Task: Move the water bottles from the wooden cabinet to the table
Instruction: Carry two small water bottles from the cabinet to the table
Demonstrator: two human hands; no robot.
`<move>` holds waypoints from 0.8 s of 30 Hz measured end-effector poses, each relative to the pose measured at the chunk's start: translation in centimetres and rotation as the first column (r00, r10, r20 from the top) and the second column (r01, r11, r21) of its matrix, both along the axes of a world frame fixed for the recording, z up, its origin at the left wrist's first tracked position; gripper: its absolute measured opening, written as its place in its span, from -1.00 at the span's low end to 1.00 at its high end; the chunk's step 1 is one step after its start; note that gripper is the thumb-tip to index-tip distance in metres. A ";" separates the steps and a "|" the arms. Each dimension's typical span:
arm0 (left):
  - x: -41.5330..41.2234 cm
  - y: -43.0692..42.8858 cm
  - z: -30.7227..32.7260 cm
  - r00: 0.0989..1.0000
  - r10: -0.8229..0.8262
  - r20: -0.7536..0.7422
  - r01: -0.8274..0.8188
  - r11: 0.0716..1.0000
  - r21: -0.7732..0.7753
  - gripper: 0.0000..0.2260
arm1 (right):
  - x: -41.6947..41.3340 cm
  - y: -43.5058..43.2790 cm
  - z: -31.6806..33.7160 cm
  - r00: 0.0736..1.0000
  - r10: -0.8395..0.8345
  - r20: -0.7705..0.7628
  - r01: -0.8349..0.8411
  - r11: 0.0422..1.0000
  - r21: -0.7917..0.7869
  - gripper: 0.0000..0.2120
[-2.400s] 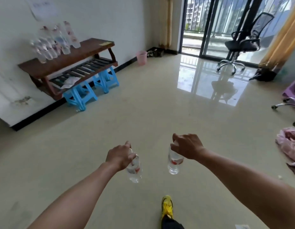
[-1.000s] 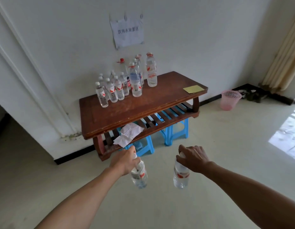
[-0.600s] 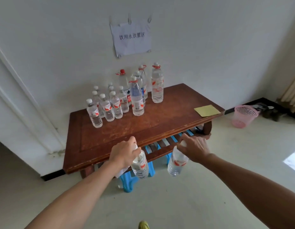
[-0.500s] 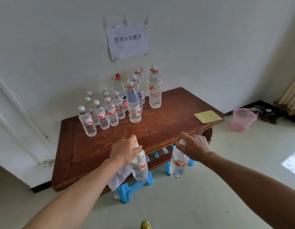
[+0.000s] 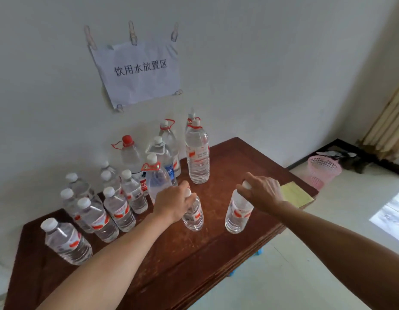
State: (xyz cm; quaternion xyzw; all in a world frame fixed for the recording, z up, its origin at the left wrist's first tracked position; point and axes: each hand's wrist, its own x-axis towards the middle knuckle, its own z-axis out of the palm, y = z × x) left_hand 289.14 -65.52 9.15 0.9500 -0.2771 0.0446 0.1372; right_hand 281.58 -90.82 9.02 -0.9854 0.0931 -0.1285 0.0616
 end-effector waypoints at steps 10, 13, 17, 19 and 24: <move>12.7 -7.1 -2.9 0.975 0.203 -0.090 -0.197 0.978 0.062 -0.58 | 18.0 -5.9 -2.4 0.967 0.223 -0.123 -0.224 0.975 0.008 -0.62; 14.4 -8.4 -2.9 0.957 0.274 -0.099 -0.269 0.961 0.063 -0.59 | 22.0 -6.7 -2.9 0.939 0.311 -0.145 -0.312 0.950 0.018 -0.56; 16.1 -9.9 -3.7 0.931 0.350 -0.102 -0.345 0.936 0.069 -0.61 | 26.0 -7.7 -4.0 0.895 0.405 -0.185 -0.408 0.913 0.023 -0.54; 16.4 -10.0 -4.3 0.927 0.358 -0.117 -0.351 0.933 0.076 -0.58 | 26.7 -7.8 -4.5 0.881 0.434 -0.186 -0.437 0.899 0.029 -0.56; 17.6 -10.1 -5.1 0.916 0.380 -0.124 -0.372 0.924 0.083 -0.62 | 27.7 -7.8 -4.8 0.864 0.472 -0.176 -0.469 0.881 0.062 -0.65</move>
